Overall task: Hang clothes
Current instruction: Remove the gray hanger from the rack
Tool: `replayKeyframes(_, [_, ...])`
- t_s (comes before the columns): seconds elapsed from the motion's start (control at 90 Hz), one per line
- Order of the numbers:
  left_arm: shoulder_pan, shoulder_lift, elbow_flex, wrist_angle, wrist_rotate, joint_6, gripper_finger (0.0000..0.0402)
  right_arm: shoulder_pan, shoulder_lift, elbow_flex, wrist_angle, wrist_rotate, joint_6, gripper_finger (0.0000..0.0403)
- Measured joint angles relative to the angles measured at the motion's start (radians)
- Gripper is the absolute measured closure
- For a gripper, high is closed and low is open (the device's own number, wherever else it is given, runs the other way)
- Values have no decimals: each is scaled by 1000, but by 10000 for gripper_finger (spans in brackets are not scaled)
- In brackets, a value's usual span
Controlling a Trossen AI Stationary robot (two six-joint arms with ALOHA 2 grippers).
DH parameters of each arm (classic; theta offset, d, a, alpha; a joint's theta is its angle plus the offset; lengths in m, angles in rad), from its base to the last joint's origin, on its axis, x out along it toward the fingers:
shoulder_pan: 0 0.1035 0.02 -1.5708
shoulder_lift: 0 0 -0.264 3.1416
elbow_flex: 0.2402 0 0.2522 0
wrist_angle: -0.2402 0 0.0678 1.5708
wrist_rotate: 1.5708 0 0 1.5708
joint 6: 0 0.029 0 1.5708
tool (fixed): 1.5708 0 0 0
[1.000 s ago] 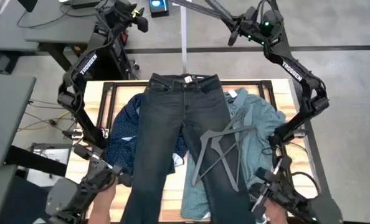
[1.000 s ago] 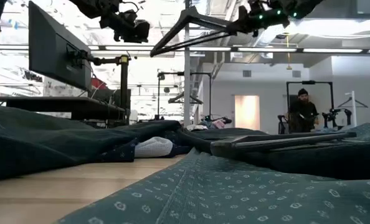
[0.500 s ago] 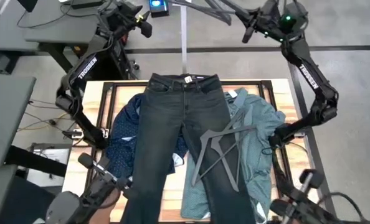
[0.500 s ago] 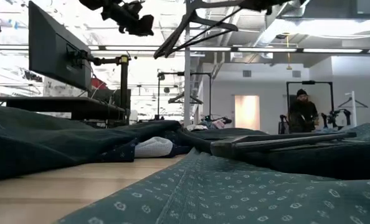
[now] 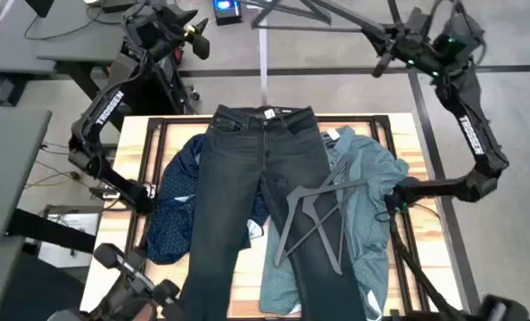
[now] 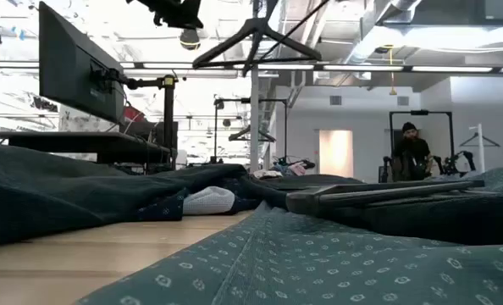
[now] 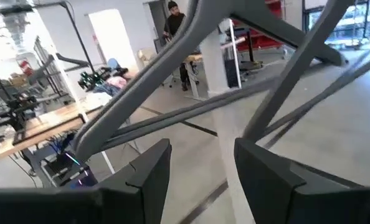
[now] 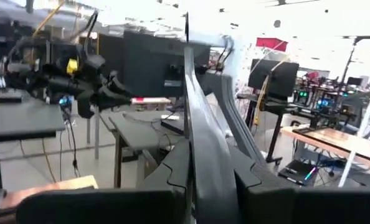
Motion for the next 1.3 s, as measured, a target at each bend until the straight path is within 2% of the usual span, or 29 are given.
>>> replayKeyframes(0.289, [-129, -58, 0, -144, -31, 55, 240, 50, -103, 0, -131, -10, 86, 374])
replayKeyframes(0.5, [-314, -122, 0, -289, -226, 24, 240, 142, -178, -2, -397, 18, 130, 374])
replayKeyframes(0.711, [-548, -149, 0, -421, -361, -160, 240, 225, -258, -2, -621, 19, 236, 374])
replayKeyframes(0.822, [-669, -137, 0, -502, -439, -229, 240, 257, -308, -30, -656, 15, 297, 374])
replayKeyframes(0.967, [-806, -100, 0, -598, -508, -336, 240, 278, -395, -133, -648, 12, 406, 374])
replayKeyframes(1.067, [-871, -67, 0, -645, -542, -392, 240, 295, -462, -251, -627, 11, 483, 375])
replayKeyframes(1.3, [-936, 20, 0, -719, -548, -459, 240, 328, -624, -581, -525, 8, 650, 375])
